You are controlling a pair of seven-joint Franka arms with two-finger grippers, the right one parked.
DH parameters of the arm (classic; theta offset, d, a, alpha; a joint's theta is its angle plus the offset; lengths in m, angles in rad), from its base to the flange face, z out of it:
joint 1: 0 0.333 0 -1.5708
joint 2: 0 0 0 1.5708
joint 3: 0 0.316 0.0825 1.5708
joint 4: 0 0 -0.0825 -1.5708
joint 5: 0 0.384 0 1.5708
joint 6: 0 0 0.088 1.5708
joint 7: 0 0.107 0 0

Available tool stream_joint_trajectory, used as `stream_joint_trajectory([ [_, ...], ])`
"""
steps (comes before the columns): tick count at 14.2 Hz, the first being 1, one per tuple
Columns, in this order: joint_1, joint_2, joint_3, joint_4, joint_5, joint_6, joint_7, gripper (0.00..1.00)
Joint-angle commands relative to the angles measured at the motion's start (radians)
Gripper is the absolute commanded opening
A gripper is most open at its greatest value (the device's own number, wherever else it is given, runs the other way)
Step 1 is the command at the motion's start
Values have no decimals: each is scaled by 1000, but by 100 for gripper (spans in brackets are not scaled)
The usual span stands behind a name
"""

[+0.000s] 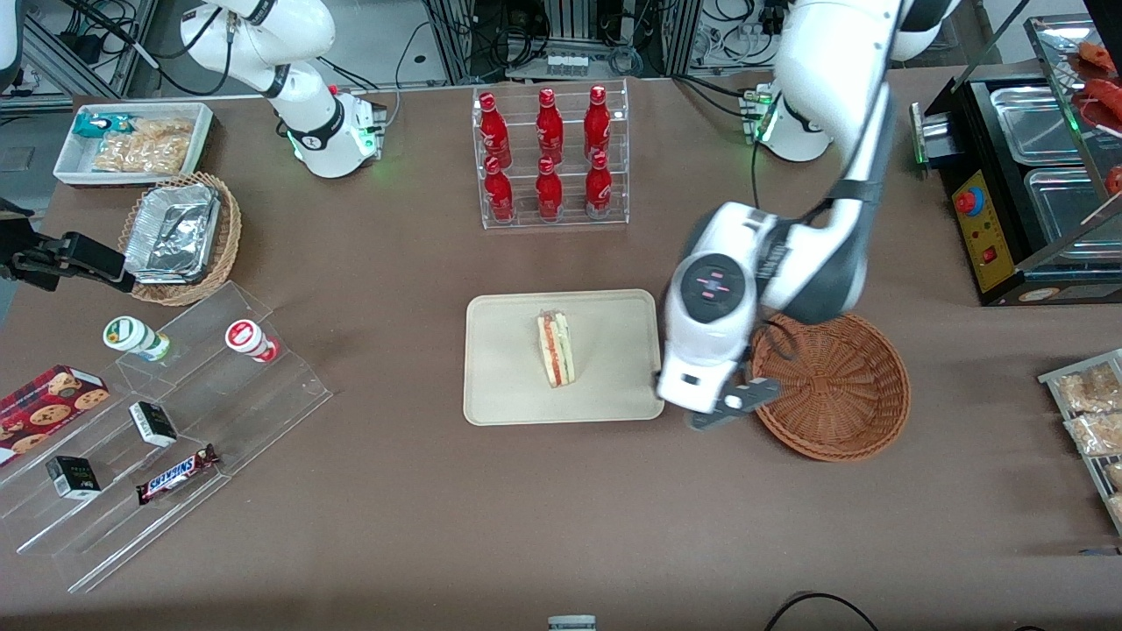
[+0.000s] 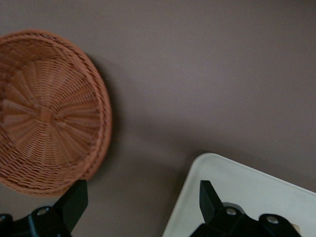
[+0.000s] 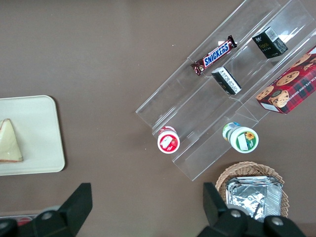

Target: Place sandwich from basket to tray

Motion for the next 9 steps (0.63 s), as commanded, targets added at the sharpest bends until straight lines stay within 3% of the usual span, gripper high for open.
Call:
stream_joint_trajectory([
  [1,113,-102,-6,-35,-16,-101,171,100],
  [6,298,-227,-6,-32,-47,-278,479,100],
  [9,346,-289,-8,-32,-47,-360,501,100],
])
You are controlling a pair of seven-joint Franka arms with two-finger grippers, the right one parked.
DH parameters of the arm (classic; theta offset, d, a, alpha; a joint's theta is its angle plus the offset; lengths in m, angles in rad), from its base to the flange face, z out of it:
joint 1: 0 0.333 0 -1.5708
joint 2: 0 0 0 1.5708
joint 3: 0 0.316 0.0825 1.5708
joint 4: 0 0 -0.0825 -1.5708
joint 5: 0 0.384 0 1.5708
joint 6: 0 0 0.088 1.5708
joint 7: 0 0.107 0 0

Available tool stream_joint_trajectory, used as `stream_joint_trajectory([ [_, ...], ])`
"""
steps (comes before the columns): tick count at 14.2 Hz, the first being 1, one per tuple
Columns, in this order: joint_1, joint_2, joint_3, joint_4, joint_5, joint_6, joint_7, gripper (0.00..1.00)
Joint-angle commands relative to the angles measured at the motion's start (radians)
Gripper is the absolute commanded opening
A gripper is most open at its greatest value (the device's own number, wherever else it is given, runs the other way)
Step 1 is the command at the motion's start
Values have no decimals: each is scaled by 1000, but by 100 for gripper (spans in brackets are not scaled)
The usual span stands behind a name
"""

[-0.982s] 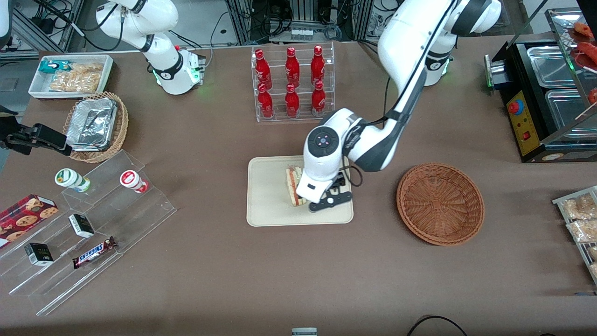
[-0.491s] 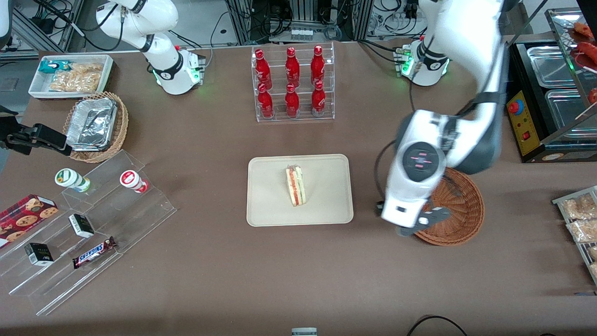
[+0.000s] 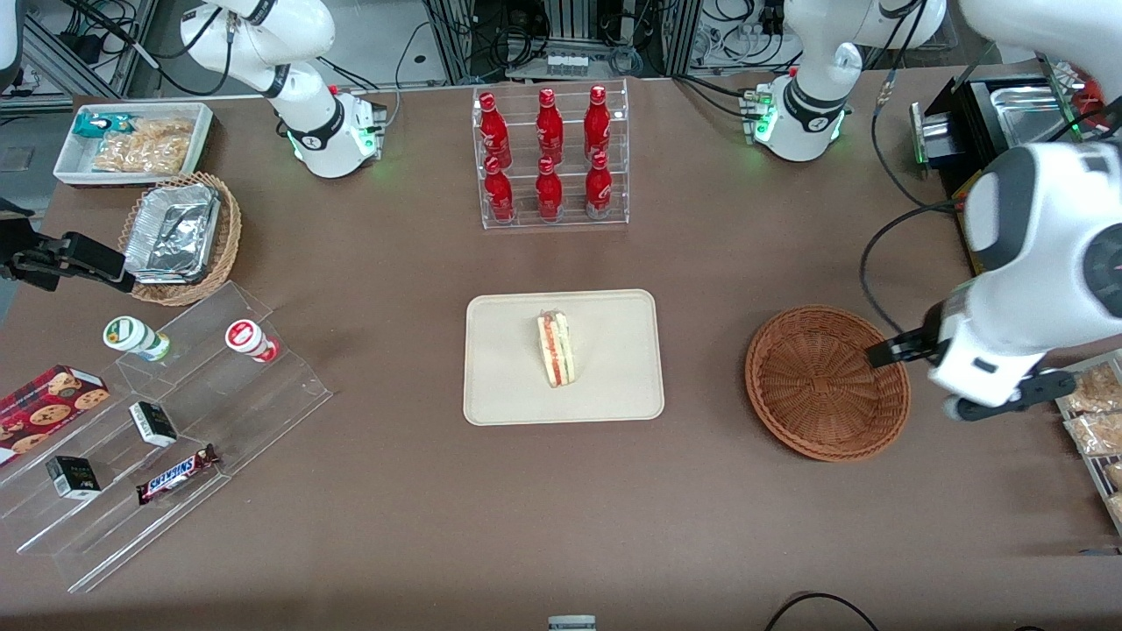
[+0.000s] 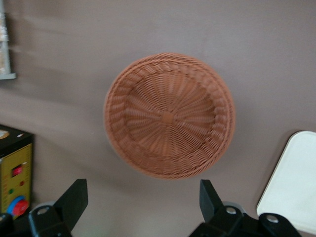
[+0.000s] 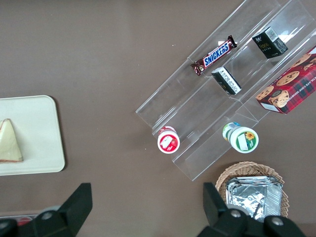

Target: Place sandwich from basket to tray

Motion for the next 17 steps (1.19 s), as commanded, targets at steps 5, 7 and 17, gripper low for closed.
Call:
stream_joint_trajectory([
  [5,220,-169,-166,-48,-9,-131,167,100],
  [7,361,-200,-301,-56,-9,-161,181,100],
  [17,492,-330,-461,-163,-4,-161,167,100],
])
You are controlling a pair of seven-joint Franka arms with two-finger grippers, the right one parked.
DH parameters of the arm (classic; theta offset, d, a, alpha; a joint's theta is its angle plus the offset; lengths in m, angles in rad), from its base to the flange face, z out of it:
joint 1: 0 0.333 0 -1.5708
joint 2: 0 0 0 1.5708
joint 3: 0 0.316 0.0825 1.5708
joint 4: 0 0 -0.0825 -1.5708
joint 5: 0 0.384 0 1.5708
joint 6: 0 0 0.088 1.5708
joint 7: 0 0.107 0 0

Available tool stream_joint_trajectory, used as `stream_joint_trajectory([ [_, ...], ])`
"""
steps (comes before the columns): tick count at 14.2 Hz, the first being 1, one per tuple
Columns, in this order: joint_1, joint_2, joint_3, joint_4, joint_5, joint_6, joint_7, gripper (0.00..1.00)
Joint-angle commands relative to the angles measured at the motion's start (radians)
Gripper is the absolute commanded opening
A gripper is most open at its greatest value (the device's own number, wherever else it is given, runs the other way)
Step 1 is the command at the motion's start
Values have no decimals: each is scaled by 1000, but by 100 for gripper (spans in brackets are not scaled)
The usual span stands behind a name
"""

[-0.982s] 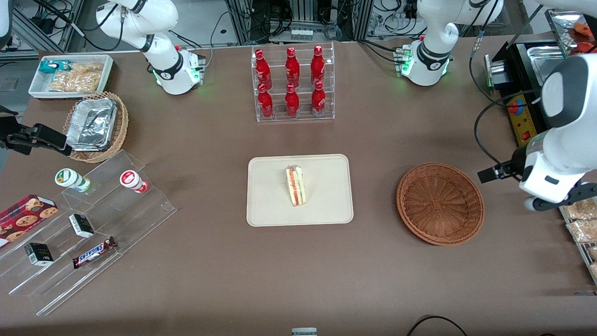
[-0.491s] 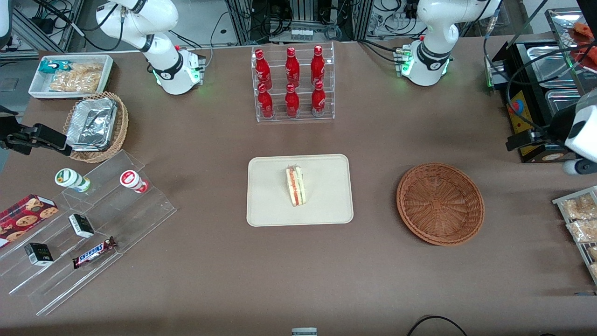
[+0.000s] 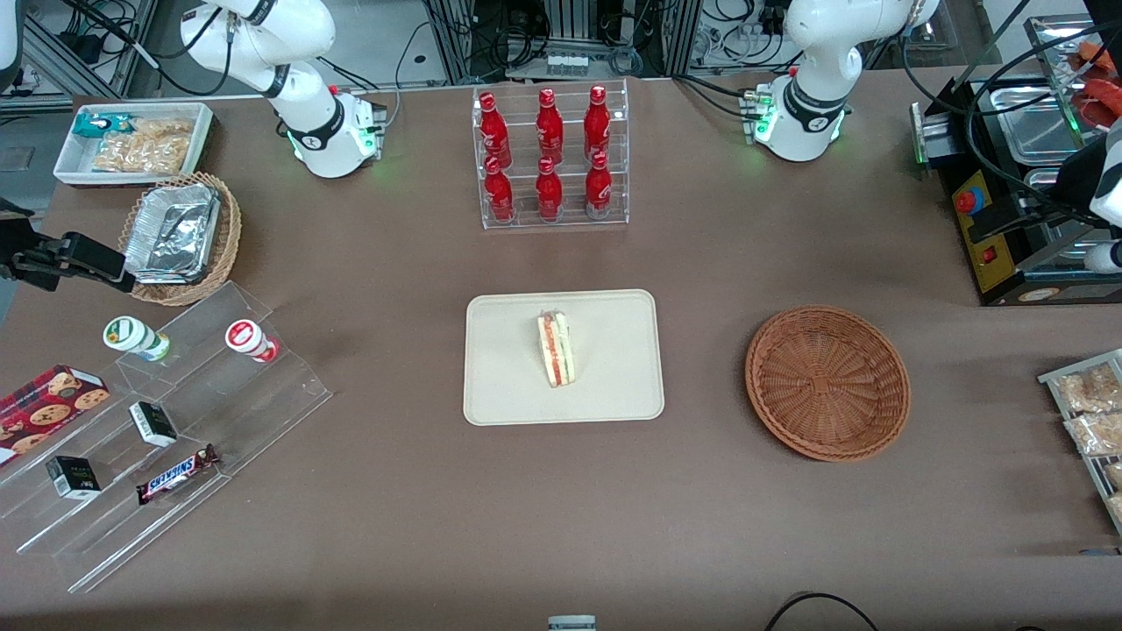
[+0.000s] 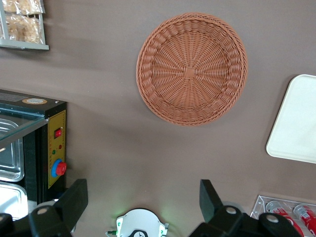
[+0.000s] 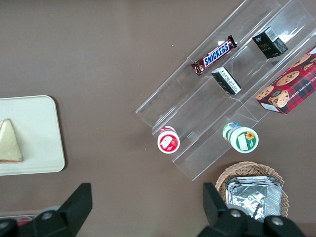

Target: Place sandwich from basket to tray

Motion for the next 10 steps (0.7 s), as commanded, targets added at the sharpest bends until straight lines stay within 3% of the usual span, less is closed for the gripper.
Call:
stream_joint_trajectory([
  [1,18,-16,-94,-23,5,4,-9,100],
  [10,20,-21,-90,-21,5,4,-2,100],
])
